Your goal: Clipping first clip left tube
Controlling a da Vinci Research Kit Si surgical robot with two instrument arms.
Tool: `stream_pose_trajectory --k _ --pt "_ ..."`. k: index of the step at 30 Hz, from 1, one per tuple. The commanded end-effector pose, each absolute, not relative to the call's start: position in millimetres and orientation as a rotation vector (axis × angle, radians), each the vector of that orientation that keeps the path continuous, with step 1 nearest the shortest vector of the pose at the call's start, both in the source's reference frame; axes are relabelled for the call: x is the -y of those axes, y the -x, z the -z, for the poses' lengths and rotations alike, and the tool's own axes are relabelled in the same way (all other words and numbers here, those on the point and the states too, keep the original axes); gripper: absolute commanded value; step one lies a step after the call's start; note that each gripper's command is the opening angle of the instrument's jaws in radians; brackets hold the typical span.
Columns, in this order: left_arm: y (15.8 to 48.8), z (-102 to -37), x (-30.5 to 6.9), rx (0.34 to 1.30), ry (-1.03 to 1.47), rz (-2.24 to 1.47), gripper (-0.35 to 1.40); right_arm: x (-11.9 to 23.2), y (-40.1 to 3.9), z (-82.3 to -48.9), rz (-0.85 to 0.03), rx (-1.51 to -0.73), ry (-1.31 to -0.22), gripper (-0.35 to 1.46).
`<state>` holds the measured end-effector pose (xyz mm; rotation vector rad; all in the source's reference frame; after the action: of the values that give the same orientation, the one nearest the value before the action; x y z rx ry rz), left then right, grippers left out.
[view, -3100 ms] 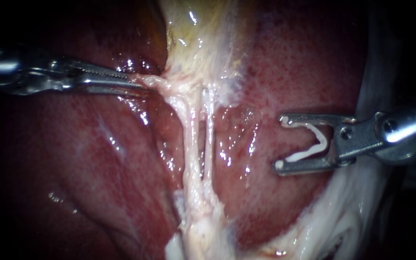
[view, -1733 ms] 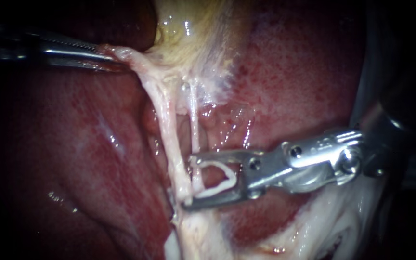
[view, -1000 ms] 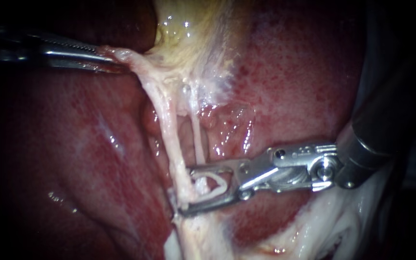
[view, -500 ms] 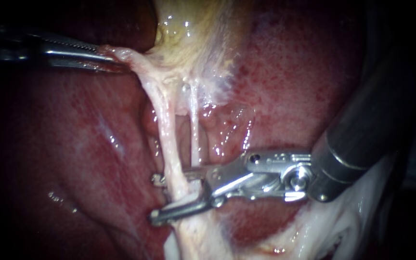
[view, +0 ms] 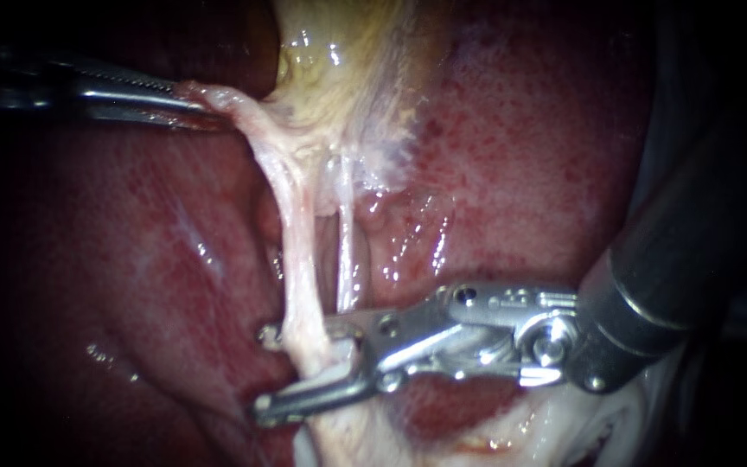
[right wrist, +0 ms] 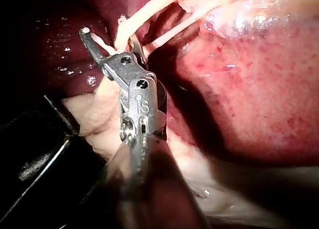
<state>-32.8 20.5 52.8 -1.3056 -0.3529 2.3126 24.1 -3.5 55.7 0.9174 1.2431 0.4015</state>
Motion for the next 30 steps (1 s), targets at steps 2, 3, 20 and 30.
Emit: stream_pose_trajectory --k 2,3,20,30 --pt "32.8 -52.8 -20.5 0.353 1.306 -2.312 -0.35 3.5 -24.0 -55.8 -0.389 -1.243 -0.923 0.40" --pt "32.8 -52.8 -20.5 0.353 1.306 -2.312 -0.35 3.5 -23.9 -55.9 -0.384 -1.243 -0.927 0.38" --pt "32.8 -52.8 -20.5 0.353 1.306 -2.312 -0.35 3.5 -22.6 -56.1 -0.401 -1.221 -0.980 -0.28" --pt "32.8 -52.9 -20.6 0.353 1.306 -2.312 -0.35 3.5 -22.3 -55.9 -0.395 -1.221 -0.985 -0.35"
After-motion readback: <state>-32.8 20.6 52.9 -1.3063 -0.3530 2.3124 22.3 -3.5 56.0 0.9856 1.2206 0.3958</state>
